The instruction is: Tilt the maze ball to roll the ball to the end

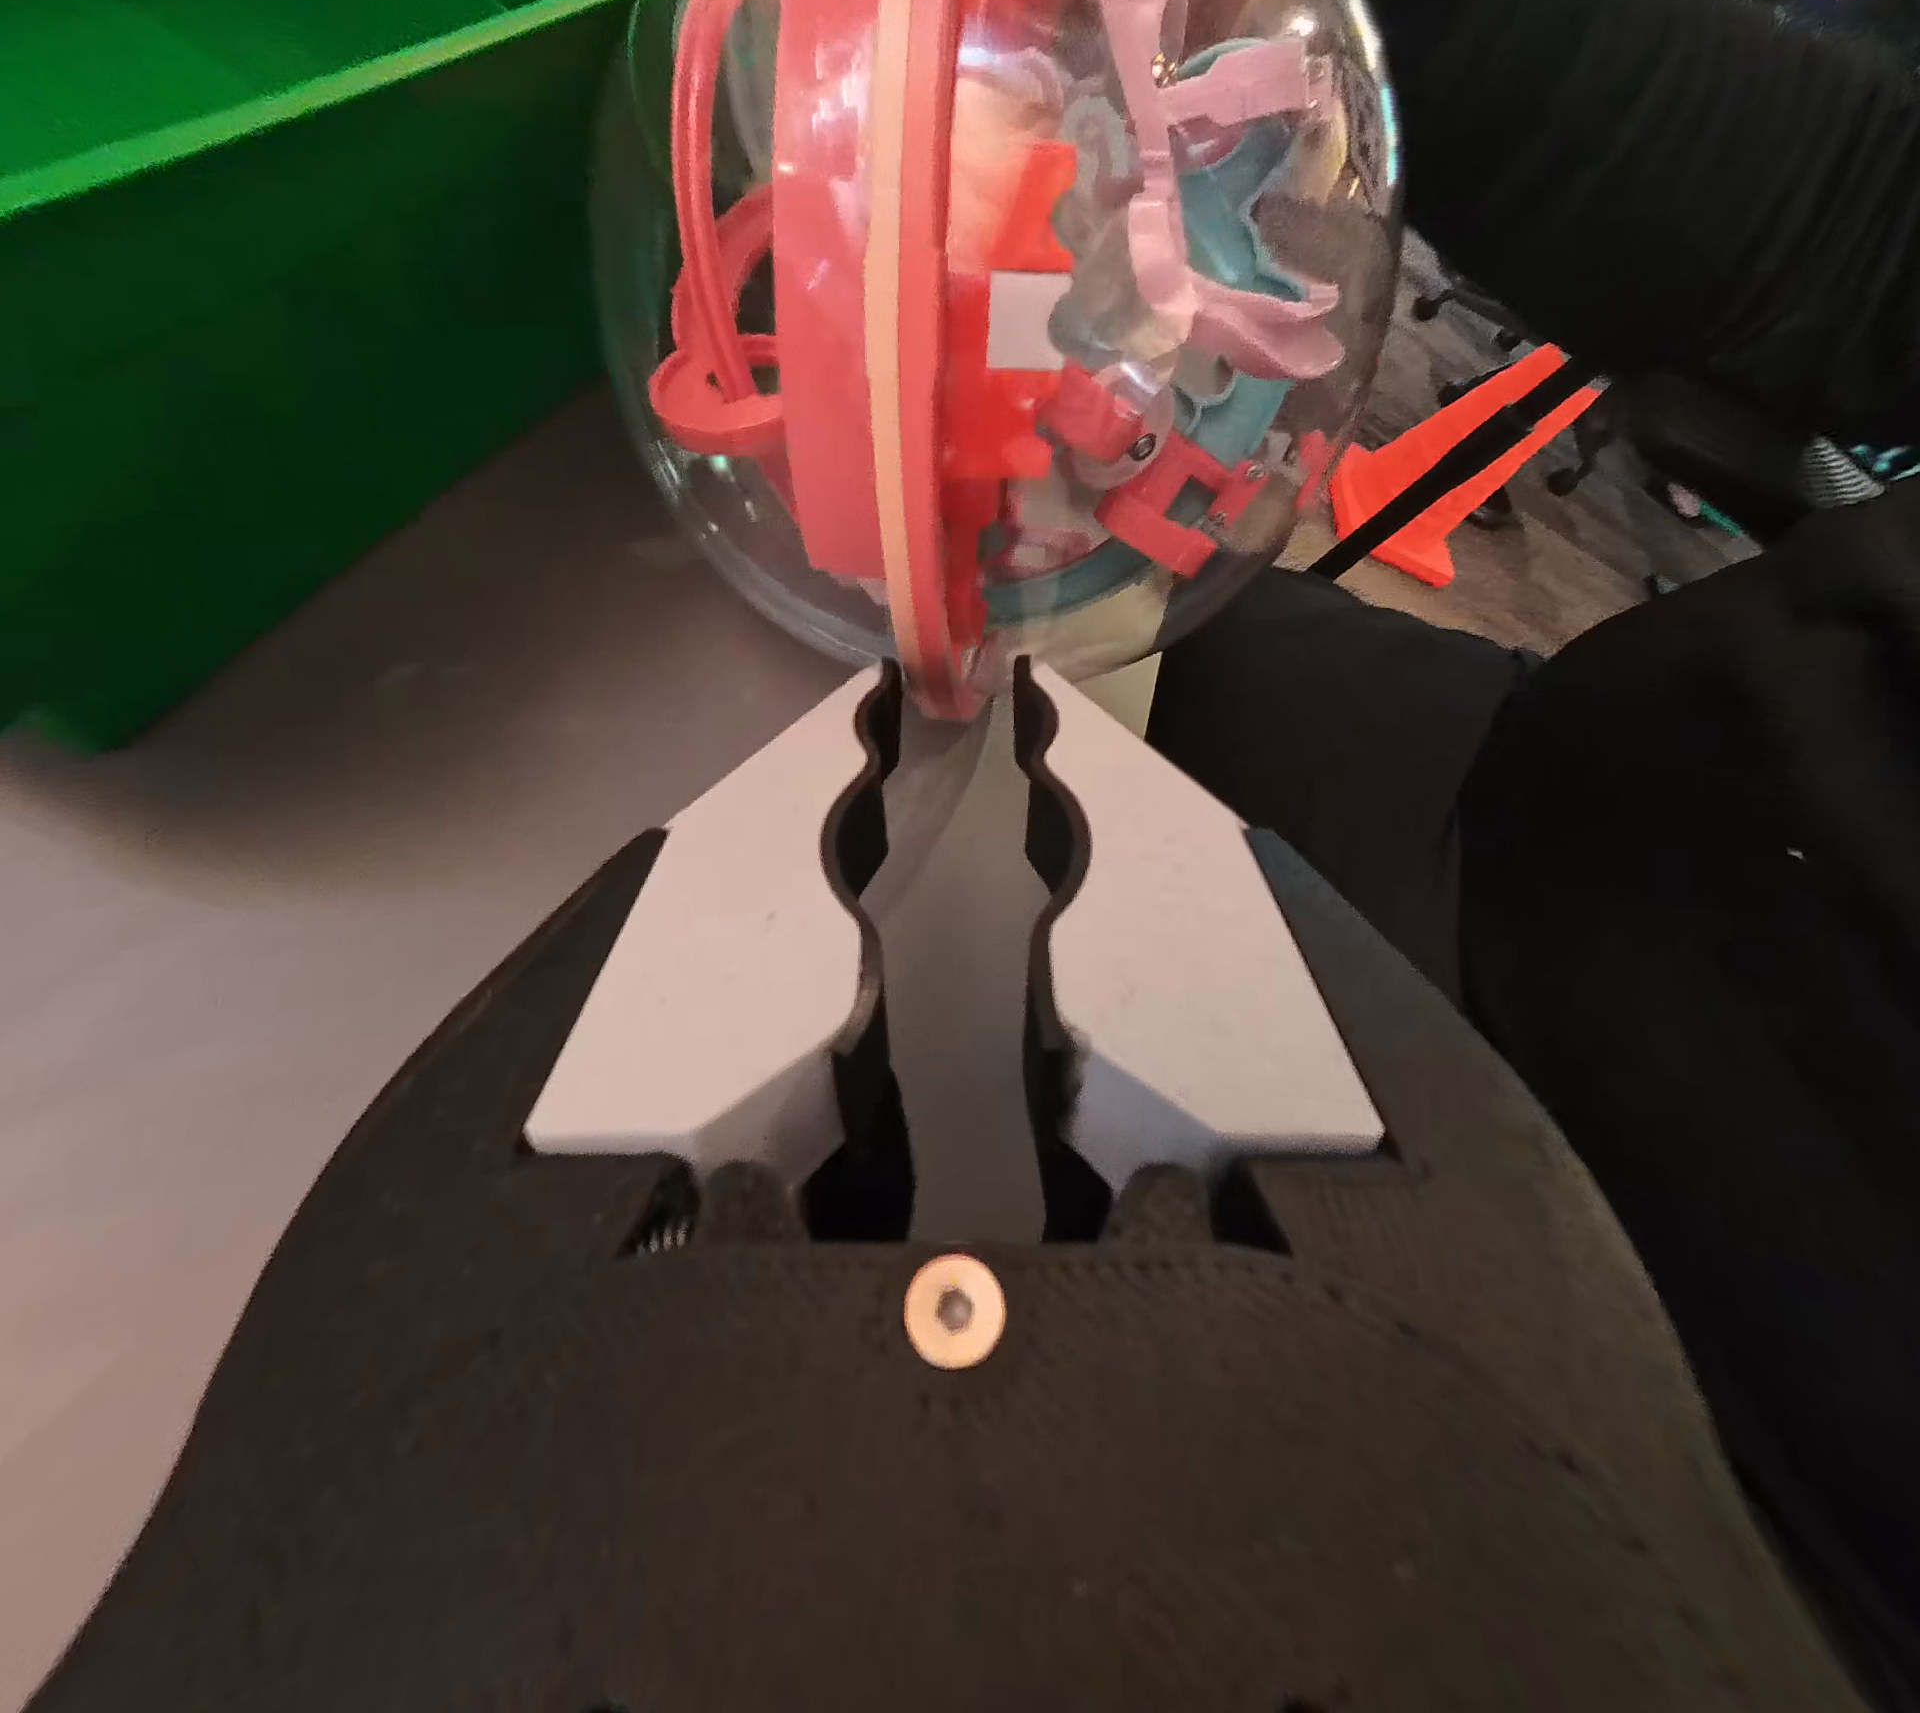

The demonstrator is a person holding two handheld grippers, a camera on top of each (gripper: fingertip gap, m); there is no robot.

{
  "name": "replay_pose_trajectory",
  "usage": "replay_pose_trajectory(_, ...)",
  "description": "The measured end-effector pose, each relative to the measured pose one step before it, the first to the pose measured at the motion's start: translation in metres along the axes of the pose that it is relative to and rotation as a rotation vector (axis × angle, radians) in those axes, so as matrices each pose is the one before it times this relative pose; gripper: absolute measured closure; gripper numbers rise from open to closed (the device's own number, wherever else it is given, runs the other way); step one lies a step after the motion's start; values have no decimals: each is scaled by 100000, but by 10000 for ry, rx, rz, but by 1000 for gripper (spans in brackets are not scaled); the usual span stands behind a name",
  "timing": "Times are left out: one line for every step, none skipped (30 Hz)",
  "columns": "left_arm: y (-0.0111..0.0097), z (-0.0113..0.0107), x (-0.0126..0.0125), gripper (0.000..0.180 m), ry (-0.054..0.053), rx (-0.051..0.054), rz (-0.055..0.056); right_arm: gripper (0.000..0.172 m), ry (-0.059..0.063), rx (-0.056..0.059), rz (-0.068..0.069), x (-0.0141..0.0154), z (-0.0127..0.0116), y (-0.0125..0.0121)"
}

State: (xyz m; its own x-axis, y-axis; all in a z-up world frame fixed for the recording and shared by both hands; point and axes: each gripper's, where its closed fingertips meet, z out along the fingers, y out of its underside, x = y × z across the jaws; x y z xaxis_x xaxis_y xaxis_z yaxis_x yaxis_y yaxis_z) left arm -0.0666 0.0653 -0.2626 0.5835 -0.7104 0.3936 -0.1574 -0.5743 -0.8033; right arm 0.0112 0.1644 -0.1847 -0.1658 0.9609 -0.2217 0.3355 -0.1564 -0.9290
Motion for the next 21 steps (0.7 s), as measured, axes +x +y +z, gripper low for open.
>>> replay_pose_trajectory(-223, 57, 90, 162, 138, 157, -50, 165, 77, 37, 43, 86, -264, 168)
replay_pose_trajectory(-185, 59, 6, 162, 74, 136, -38, 165, 60, 38, 53, 63, -251, 172)
replay_pose_trajectory(-192, 38, 12, 162, 60, 119, -65, 165, 25, 42, 86, 41, -260, 156)
replay_pose_trajectory(-194, 56, 20, 162, 62, 99, -73, 165, 37, 47, 90, 67, -229, 168)
replay_pose_trajectory(-191, 60, 40, 163, 59, 86, -60, 165, 40, 45, 116, 98, -205, 139)
replay_pose_trajectory(-167, 65, 65, 164, 81, 70, -60, 165, 24, 25, 94, 74, -202, 144)
replay_pose_trajectory(-155, 66, 71, 164, 76, 59, -45, 165, 42, 10, 64, 76, -198, 129)
replay_pose_trajectory(-139, 50, 48, 165, 60, 41, -39, 165, 53, 20, 57, 61, -164, 117)
replay_pose_trajectory(-124, 51, 0, 171, 35, 38, -50, 165, 38, 42, 57, 33, -163, 103)
replay_pose_trajectory(-95, 65, 82, 174, 93, 37, -30, 165, 41, 19, 70, 67, -147, 178)
replay_pose_trajectory(-191, 57, 11, 174, 36, 95, -66, 165, 28, 64, 112, 80, -169, 134)
replay_pose_trajectory(-201, 62, -11, 174, 30, 102, -47, 165, 9, 70, 136, 77, -192, 119)
replay_pose_trajectory(-144, 64, 66, 174, 77, 68, -11, 165, 29, 76, 103, 93, -173, 115)
replay_pose_trajectory(-117, 79, 97, 174, 92, 34, -11, 165, 5, 59, 128, 69, -158, 129)
replay_pose_trajectory(-159, 52, -21, 174, 14, 25, -32, 165, 7, 40, 114, 55, -150, 113)
replay_pose_trajectory(-187, 45, -82, 174, -10, 29, -55, 165, 38, 30, 104, 104, -135, 99)
replay_pose_trajectory(-147, 34, -16, 174, 51, -2, -53, 165, 23, 23, 89, 83, -121, 95)
replay_pose_trajectory(-135, 47, -31, 174, 23, 9, -15, 165, 26, 15, 57, 59, -114, 99)
replay_pose_trajectory(-169, 26, -77, 174, -9, 48, -37, 165, 21, -8, 70, 46, -127, 107)
replay_pose_trajectory(-208, 15, -52, 174, 8, 91, -78, 165, 46, -26, 70, 94, -103, 117)
replay_pose_trajectory(-170, 43, 66, 174, 55, 86, 0, 165, 66, -32, 61, 122, -113, 141)
